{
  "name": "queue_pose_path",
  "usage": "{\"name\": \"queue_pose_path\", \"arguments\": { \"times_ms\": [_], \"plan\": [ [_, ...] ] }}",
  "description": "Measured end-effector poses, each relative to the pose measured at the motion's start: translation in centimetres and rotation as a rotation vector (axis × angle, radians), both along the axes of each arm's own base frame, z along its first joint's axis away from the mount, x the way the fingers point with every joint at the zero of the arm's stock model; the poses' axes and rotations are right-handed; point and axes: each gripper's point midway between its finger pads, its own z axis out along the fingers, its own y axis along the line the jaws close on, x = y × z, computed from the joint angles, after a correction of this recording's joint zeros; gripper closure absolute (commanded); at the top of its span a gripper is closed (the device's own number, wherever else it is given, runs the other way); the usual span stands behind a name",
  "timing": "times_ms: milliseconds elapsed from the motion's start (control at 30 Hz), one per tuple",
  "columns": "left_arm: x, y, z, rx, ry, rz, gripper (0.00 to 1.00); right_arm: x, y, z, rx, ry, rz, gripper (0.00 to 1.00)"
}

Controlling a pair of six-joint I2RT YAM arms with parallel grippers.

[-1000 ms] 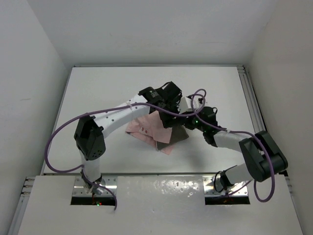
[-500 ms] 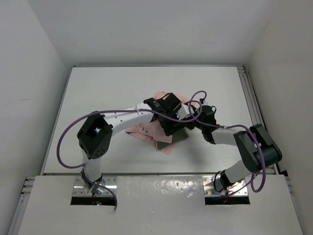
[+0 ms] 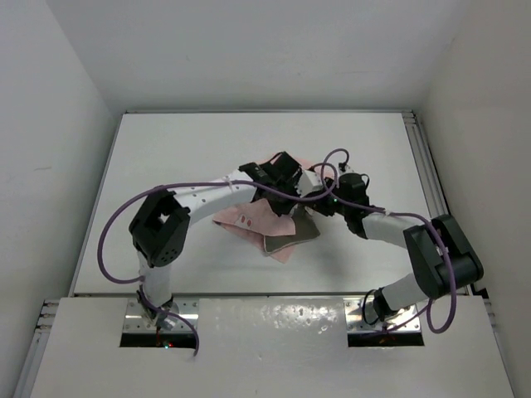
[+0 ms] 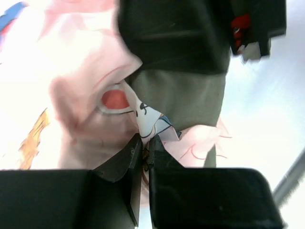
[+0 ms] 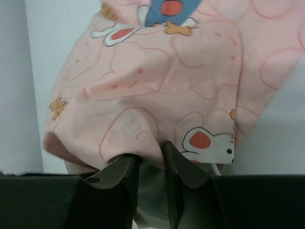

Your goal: Put the pillow into the pillowcase

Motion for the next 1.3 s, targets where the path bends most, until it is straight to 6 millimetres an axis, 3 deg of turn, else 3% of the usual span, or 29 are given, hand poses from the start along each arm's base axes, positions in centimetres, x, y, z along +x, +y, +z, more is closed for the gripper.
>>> {"name": "queue_pose_path", "arguments": {
  "times_ms": [33, 133, 233, 400, 567, 667, 700, 733, 867, 967, 1067, 1167, 1300],
  "plan": [
    [0.2, 0.1, 0.7, -0.007, 0.007, -0.005, 1.0, -0.1, 0.0, 0.3, -0.002, -0.01, 0.011, 0.73],
    [0.0, 1.2, 3.1, -0.005, 0.032, -0.037, 1.0, -0.5, 0.2, 0.7, -0.017, -0.038, 0.069, 0.42],
    [-1.2, 2.3, 5.6, 0.001, 0.044, -0.099, 1.0, -1.5, 0.5, 0.6, -0.031, -0.065, 0.141, 0.32],
    [-3.3, 4.2, 8.2, 0.001, 0.055, -0.187, 1.0, -4.8, 1.4, -0.3, -0.057, -0.075, 0.24, 0.28],
    [-4.1, 4.9, 7.5, -0.003, 0.1, -0.208, 1.0, -6.4, 3.9, -0.4, -0.034, -0.081, 0.322, 0.28],
    [-3.9, 5.6, 7.3, -0.01, 0.129, -0.188, 1.0, -6.8, 4.8, -1.3, -0.022, -0.055, 0.335, 0.6],
    [-3.6, 5.7, 7.4, -0.016, 0.134, -0.176, 1.0, -6.8, 5.1, -1.6, -0.015, -0.042, 0.334, 0.85],
    [-3.3, 5.9, 7.5, -0.022, 0.132, -0.163, 1.0, -6.7, 5.3, -1.8, -0.014, -0.032, 0.333, 0.97],
    [-0.3, 6.6, 9.7, -0.065, 0.084, -0.058, 1.0, -5.1, 5.3, -1.3, -0.015, -0.034, 0.282, 1.0],
    [2.8, 7.6, 11.9, -0.105, 0.018, 0.055, 1.0, -4.0, 4.8, 0.8, -0.025, -0.099, 0.244, 1.0],
    [4.9, 9.0, 13.5, -0.141, -0.01, 0.156, 1.0, -3.2, 4.4, 4.8, -0.025, -0.219, 0.229, 1.0],
    [6.3, 10.0, 15.2, -0.171, -0.037, 0.23, 1.0, -2.9, 4.2, 10.3, -0.021, -0.386, 0.233, 1.0],
    [7.2, 10.0, 18.3, -0.21, -0.095, 0.248, 1.0, -2.9, 3.8, 15.3, -0.025, -0.527, 0.236, 1.0]
  ]
}}
